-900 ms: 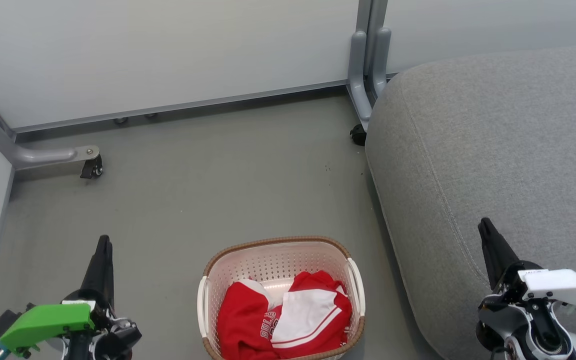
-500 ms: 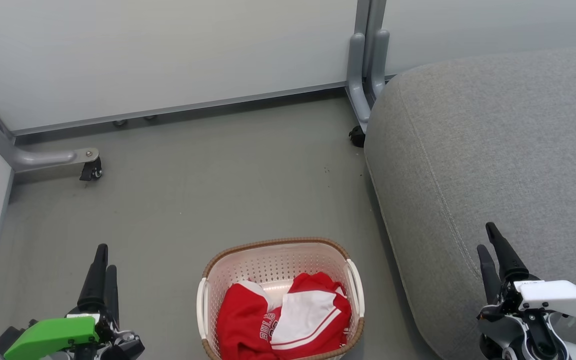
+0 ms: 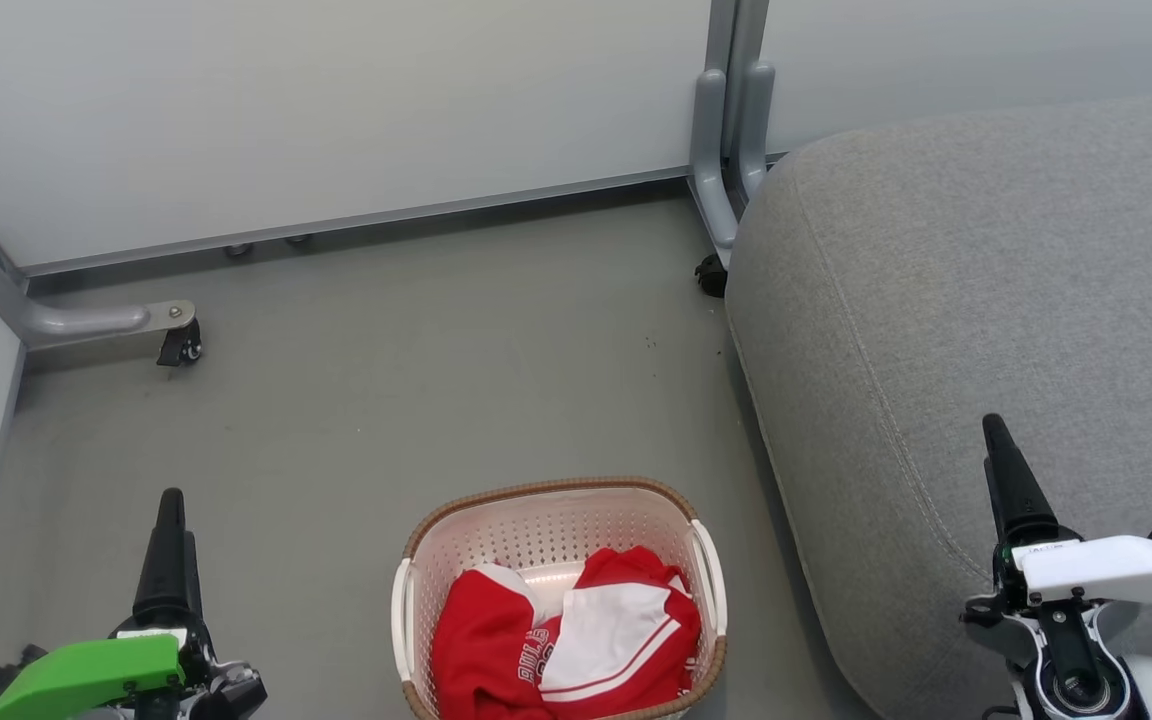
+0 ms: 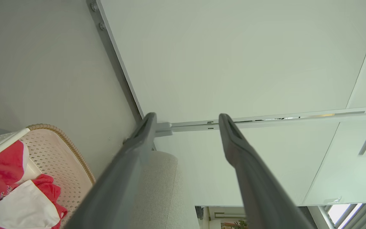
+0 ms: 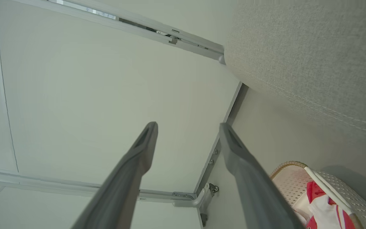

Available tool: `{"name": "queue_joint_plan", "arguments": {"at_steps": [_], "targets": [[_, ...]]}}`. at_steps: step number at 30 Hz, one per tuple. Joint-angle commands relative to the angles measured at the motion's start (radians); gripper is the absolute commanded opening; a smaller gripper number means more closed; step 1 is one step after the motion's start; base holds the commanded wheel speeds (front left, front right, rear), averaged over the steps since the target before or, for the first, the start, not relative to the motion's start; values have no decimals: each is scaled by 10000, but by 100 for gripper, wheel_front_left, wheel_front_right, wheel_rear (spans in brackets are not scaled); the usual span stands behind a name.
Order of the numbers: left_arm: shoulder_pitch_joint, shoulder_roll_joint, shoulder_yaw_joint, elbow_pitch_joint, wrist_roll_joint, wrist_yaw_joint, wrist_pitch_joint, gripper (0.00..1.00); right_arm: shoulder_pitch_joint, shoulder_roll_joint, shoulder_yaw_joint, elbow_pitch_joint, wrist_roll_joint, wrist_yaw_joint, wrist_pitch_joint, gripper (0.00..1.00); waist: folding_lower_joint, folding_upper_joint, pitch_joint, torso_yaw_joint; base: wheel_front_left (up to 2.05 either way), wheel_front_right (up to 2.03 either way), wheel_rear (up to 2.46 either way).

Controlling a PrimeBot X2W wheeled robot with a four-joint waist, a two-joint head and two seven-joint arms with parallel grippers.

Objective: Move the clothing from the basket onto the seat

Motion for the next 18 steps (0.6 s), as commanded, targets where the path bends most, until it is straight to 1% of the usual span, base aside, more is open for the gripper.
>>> {"name": "queue_joint_plan", "arguments": {"at_steps": [1, 10, 13, 18], "targets": [[-38, 51, 63, -247, 260, -17, -102, 100, -278, -68, 49, -327, -527, 4, -115, 100, -1, 0, -1, -2, 0, 0, 0], [16, 62, 363, -883, 1775, -20, -451, 100, -379, -370, 616, -1167, -3213, 4, -464, 100, -1, 0, -17, -3, 0, 0, 0], [57, 66, 400, -1137, 2419, -21, -561, 100, -410, -457, 831, -1402, -3950, 5, -575, 100, -1, 0, -25, -1, 0, 0, 0], [171, 71, 266, -1538, 3498, -23, -732, 100, -387, -563, 1067, -1617, -4847, 5, -749, 100, -1, 0, -47, 8, 0, 0, 0]]}}
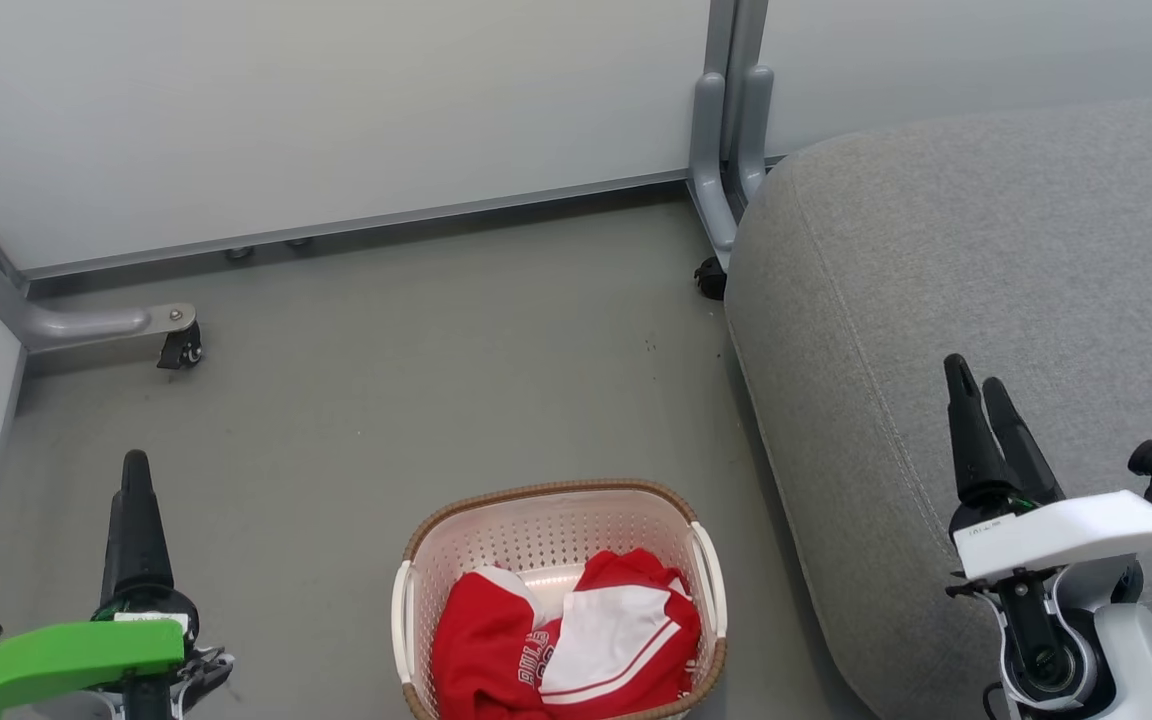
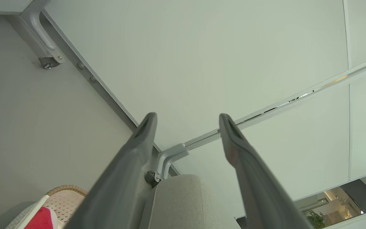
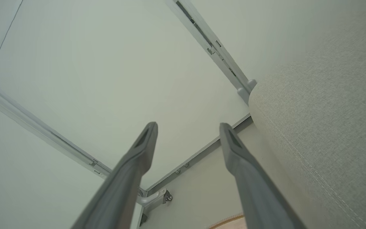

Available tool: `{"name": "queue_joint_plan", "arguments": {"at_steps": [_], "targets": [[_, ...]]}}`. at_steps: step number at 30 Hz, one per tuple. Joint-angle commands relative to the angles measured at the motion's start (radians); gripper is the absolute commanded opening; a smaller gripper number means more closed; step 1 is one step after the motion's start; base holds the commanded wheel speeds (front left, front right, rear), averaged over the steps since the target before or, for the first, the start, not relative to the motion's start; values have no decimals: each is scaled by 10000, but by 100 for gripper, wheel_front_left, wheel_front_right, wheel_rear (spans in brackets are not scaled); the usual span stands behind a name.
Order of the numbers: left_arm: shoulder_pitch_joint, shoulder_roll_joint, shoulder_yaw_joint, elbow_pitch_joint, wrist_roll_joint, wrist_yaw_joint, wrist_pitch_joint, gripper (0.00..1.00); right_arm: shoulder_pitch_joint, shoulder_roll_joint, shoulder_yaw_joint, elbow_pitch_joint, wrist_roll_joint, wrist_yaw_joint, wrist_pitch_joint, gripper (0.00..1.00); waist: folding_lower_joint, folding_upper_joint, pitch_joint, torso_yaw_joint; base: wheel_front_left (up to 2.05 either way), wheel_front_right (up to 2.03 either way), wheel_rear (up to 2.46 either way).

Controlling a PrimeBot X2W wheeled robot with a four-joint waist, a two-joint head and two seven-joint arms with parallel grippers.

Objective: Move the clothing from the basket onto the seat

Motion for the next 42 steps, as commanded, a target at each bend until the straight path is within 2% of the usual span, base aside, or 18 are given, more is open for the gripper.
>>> {"name": "queue_joint_plan", "arguments": {"at_steps": [1, 6, 21, 25, 33, 42], "targets": [[61, 63, -39, -264, 410, -23, -88, 100, -195, -159, 133, -256, -492, 3, -113, 100, 0, -1, -7, 5, 0, 0, 0], [208, 69, -367, -607, 1655, 10, -250, 100, -182, -336, 498, -404, -1422, 3, -281, 100, 0, -1, -27, 4, 0, 0, 0], [510, 83, -2027, -1122, 5235, 1286, -701, 100, -180, -719, 1486, -378, -3684, 4, -725, 100, 0, -1, -63, -70, 0, 0, 0], [549, 87, -2331, -1125, 5802, 1608, -811, 100, -185, -788, 1692, -295, -4195, 4, -838, 100, 0, -1, -60, -101, 0, 0, 0], [592, 93, -2897, -815, 7118, 1844, -1016, 100, -113, -787, 1793, -167, -5170, 4, -1042, 100, 0, -1, -69, -162, 0, 0, 0], [668, 101, -3237, -557, 8081, 2101, -1225, 100, -59, -778, 1900, -169, -6037, 4, -1244, 100, 0, -1, -96, -215, 0, 0, 0]]}}
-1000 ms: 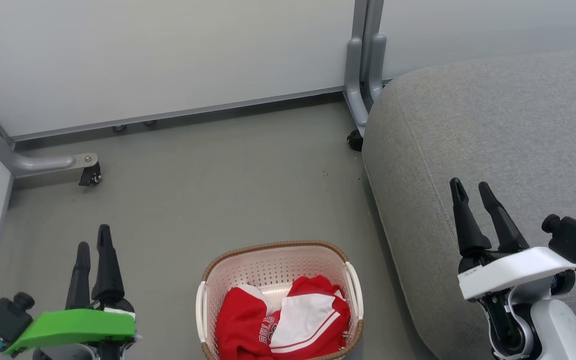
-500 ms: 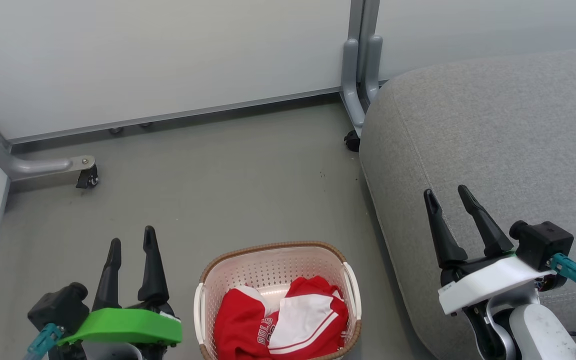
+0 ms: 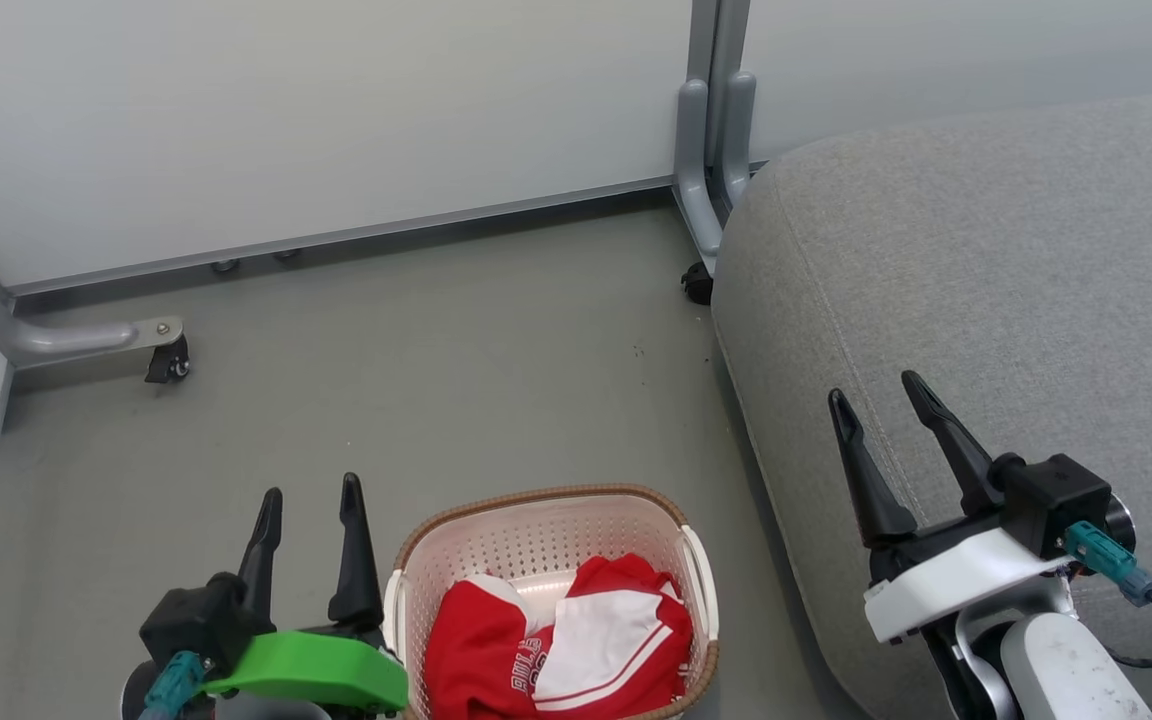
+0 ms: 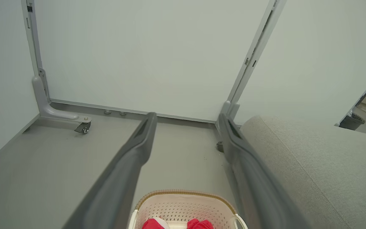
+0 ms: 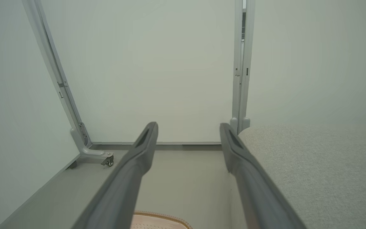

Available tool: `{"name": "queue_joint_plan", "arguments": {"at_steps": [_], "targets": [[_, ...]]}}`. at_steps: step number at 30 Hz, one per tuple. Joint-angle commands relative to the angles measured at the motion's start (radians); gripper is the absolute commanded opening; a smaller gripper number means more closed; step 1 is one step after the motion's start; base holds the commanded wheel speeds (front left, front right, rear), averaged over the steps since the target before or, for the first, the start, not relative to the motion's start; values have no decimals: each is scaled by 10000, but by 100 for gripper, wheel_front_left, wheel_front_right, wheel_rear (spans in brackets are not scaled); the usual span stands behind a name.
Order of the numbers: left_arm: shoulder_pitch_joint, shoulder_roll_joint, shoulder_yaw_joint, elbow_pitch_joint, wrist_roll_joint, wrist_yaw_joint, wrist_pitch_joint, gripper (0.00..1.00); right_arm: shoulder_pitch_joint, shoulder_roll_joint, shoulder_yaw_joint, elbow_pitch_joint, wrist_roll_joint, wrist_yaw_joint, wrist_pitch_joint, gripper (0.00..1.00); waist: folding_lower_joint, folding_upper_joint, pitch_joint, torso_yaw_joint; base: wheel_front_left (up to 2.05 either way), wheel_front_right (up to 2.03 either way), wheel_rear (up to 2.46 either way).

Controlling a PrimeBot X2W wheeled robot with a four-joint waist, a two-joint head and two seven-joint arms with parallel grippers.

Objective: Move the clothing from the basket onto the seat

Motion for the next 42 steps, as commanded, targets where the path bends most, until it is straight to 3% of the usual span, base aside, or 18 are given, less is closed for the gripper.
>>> {"name": "queue_joint_plan", "arguments": {"at_steps": [1, 17, 27, 42], "targets": [[105, 71, -76, 7, 274, 103, -109, 100, -64, -47, 38, -89, -275, 2, -94, 100, 0, 0, -7, -8, 0, 0, 0], [241, 81, -323, 212, 1390, 202, -446, 100, 59, 153, 73, -400, -1052, 2, -440, 100, -1, 0, -82, -83, 0, 0, 0], [441, 84, 1, -3, 803, -128, -631, 100, 182, 178, 233, -249, -819, 2, -639, 100, -1, 0, -126, -117, 0, 0, 0], [653, 96, 65, -126, 1500, -194, -878, 100, 113, 134, 553, 163, -1380, 2, -873, 100, -1, 0, -141, -243, 0, 0, 0]]}}
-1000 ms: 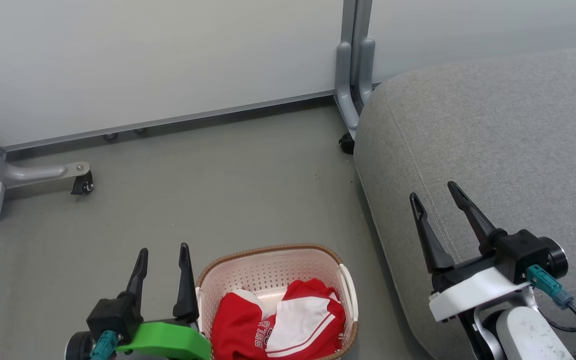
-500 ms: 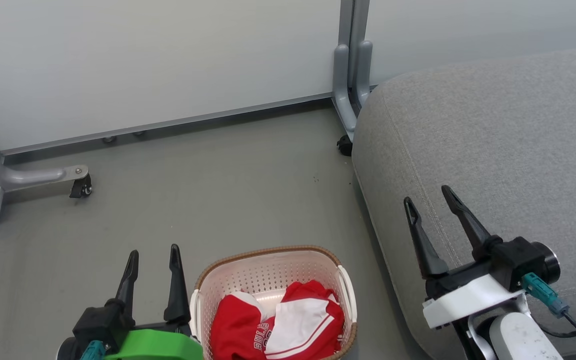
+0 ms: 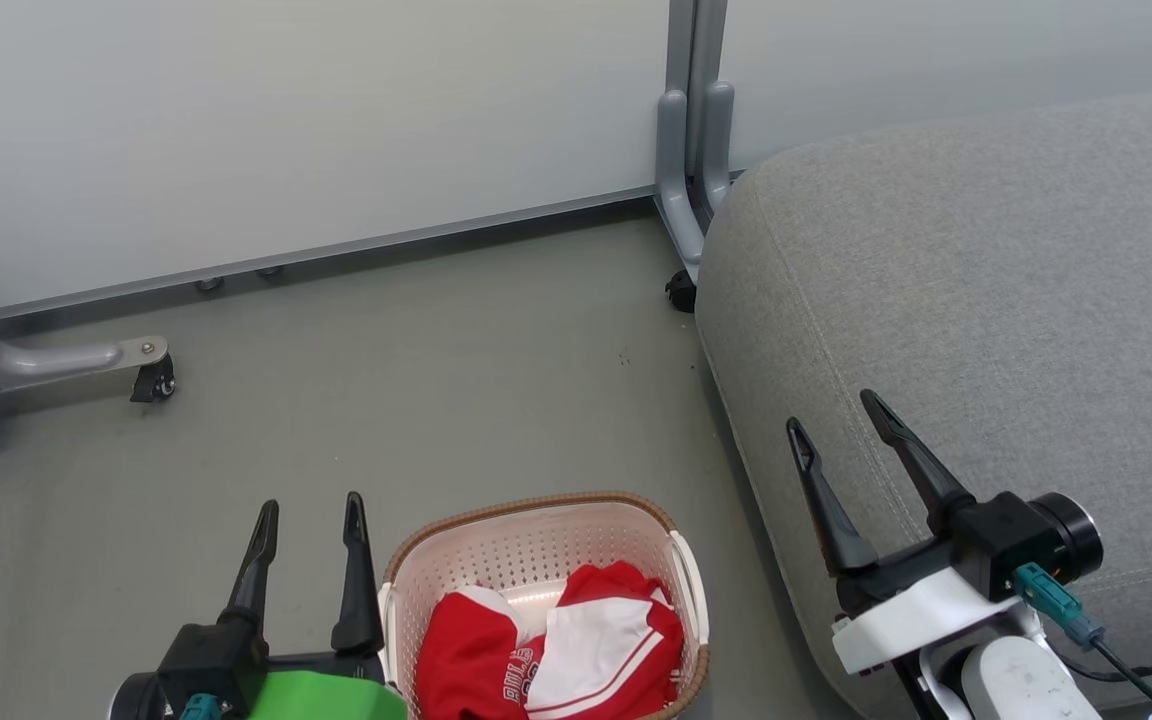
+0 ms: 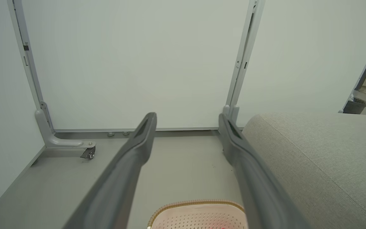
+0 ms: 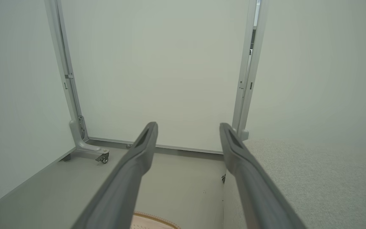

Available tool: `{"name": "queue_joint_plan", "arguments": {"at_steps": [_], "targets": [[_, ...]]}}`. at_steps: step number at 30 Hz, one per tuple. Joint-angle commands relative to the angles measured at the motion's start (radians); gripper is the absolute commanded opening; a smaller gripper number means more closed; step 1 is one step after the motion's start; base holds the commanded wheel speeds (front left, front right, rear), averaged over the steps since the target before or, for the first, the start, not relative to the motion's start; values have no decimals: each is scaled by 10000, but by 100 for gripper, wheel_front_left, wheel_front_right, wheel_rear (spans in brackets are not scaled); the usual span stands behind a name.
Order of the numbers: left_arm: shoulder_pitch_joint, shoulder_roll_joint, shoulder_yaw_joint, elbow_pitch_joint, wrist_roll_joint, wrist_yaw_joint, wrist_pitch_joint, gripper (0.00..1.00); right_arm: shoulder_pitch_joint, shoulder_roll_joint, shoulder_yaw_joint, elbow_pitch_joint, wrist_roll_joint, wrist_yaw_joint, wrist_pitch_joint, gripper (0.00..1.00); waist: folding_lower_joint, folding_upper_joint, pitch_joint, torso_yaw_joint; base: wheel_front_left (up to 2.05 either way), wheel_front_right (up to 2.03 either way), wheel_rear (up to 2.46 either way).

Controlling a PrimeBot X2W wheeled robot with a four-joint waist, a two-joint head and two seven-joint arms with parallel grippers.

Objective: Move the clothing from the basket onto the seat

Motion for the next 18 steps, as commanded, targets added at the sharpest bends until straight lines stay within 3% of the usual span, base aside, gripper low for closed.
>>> {"name": "queue_joint_plan", "arguments": {"at_steps": [1, 18], "targets": [[180, 69, 16, -9, -20, 14, -11, 100, -59, -18, -16, -14, -44, 1, -35, 100, 0, 0, 7, 1, 0, 0, 0], [28, 65, 275, 651, -720, -306, -11, 100, 31, 278, -534, 23, 713, 1, -35, 100, 0, 0, 83, 1, 0, 0, 0]]}}
